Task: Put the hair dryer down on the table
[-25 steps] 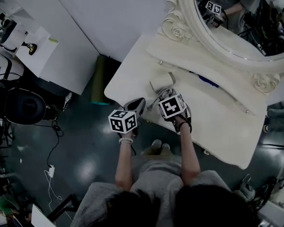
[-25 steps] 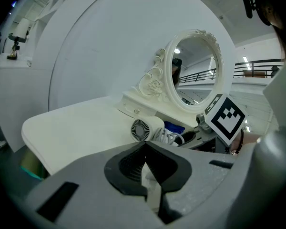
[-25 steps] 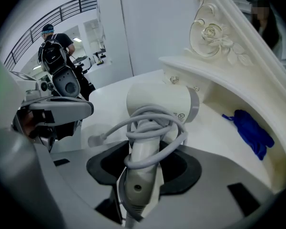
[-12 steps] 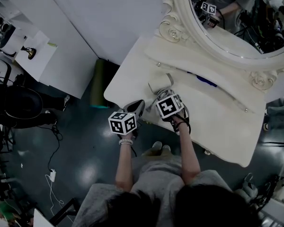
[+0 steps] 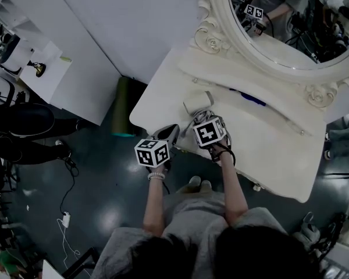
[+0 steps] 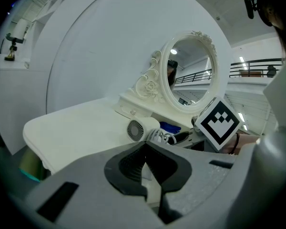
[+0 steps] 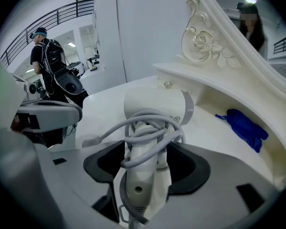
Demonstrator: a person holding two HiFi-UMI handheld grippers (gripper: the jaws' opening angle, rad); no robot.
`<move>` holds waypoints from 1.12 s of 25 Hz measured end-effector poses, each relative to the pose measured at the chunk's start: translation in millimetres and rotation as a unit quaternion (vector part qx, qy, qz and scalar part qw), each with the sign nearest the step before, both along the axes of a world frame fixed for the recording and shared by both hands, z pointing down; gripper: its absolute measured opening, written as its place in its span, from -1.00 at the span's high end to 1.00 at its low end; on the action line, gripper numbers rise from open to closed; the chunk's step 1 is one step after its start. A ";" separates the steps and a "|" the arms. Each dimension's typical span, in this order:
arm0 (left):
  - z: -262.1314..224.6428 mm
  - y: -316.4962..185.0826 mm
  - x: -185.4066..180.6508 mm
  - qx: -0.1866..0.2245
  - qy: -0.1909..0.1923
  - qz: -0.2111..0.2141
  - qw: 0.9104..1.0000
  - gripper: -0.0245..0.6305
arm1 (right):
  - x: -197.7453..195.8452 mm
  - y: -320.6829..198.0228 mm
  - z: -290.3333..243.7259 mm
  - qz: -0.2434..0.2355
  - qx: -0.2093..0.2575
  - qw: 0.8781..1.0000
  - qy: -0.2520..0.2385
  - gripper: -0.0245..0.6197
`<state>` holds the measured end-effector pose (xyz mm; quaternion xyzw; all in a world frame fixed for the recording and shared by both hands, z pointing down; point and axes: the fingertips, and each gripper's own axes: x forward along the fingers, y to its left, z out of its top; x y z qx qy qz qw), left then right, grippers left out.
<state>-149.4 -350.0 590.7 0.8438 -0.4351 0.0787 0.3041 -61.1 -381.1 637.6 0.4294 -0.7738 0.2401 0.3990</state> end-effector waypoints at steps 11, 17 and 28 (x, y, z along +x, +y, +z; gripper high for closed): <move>-5.5 13.9 14.5 0.014 -0.003 0.023 1.000 0.91 | 3.8 6.5 -18.3 0.000 0.037 0.999 -0.024 0.15; -11.8 23.0 24.7 0.031 -0.008 0.032 0.999 0.91 | 19.1 10.1 -39.2 0.005 0.063 0.997 -0.050 0.15; -47.8 55.3 48.7 0.101 -0.025 0.076 0.992 0.91 | 13.3 52.8 -93.7 0.030 0.101 0.976 -0.191 0.69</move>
